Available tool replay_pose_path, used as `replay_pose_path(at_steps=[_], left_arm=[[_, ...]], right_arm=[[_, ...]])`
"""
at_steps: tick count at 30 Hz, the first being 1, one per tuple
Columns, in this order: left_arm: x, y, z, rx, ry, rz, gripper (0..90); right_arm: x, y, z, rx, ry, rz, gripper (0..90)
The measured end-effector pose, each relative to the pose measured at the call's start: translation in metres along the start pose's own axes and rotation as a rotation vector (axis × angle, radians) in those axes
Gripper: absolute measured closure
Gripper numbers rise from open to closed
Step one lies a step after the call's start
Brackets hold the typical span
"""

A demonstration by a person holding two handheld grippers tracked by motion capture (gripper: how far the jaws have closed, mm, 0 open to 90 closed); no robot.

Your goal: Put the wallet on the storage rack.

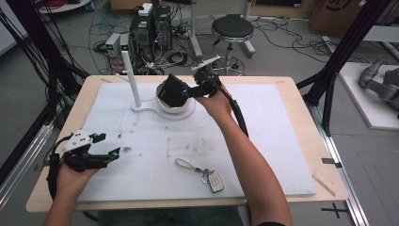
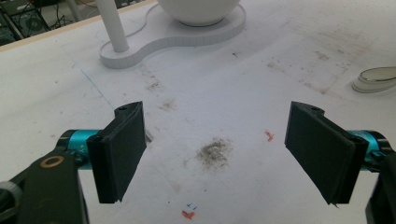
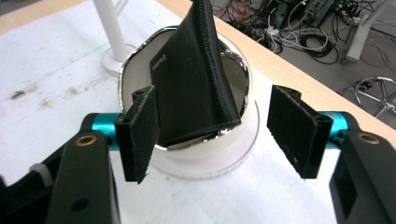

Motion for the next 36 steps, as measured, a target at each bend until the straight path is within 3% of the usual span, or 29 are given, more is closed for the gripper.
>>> replay_pose_path(at_steps=[2, 5, 6, 11, 13, 15, 17, 19, 22, 29, 36], left_arm=[[0.001, 0.000, -0.001, 0.002, 0.001, 0.005, 20.6], [0.001, 0.000, -0.001, -0.001, -0.001, 0.000, 20.6], [0.001, 0.000, -0.001, -0.002, -0.001, -0.001, 20.6], [0.003, 0.001, -0.003, -0.003, -0.008, -0.004, 20.6], [0.004, 0.002, -0.005, -0.001, -0.011, 0.000, 20.6], [0.005, 0.003, -0.008, -0.003, -0.016, -0.007, 20.6], [0.006, 0.004, -0.011, -0.003, -0.025, -0.010, 20.6], [0.007, 0.007, -0.014, 0.000, -0.031, -0.010, 20.6], [0.009, 0.010, -0.020, 0.006, -0.044, -0.017, 20.6], [0.012, 0.017, -0.031, 0.020, -0.076, -0.008, 20.6], [0.013, 0.021, -0.040, 0.023, -0.095, -0.008, 20.6]], right_arm=[[-0.001, -0.001, 0.009, 0.017, 0.005, 0.000, 34.6], [-0.003, -0.007, 0.023, 0.089, -0.027, 0.048, 34.5], [-0.003, -0.010, 0.026, 0.089, -0.027, 0.048, 33.4], [-0.001, -0.027, 0.047, 0.130, -0.015, 0.024, 32.7], [0.003, -0.037, 0.055, 0.113, -0.012, 0.002, 30.4], [0.005, -0.046, 0.064, 0.151, -0.025, 0.002, 30.2], [0.009, -0.057, 0.071, 0.129, -0.029, -0.019, 28.5], [0.013, -0.067, 0.080, 0.162, -0.044, -0.030, 28.5], [0.019, -0.084, 0.089, 0.163, -0.055, -0.053, 28.2], [0.023, -0.126, 0.098, 0.183, -0.053, -0.126, 26.3], [0.020, -0.158, 0.099, 0.203, -0.054, -0.156, 24.6]])
Point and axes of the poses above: each handheld gripper's, and its own axes: z roughly backward along the jaws, y roughly out of its top, x roughly to its right, the point moved 7 cm from there along -z, roughly forward along the jaws, and after that the axes turned 4 degrees about y, right-handed, at the moved point
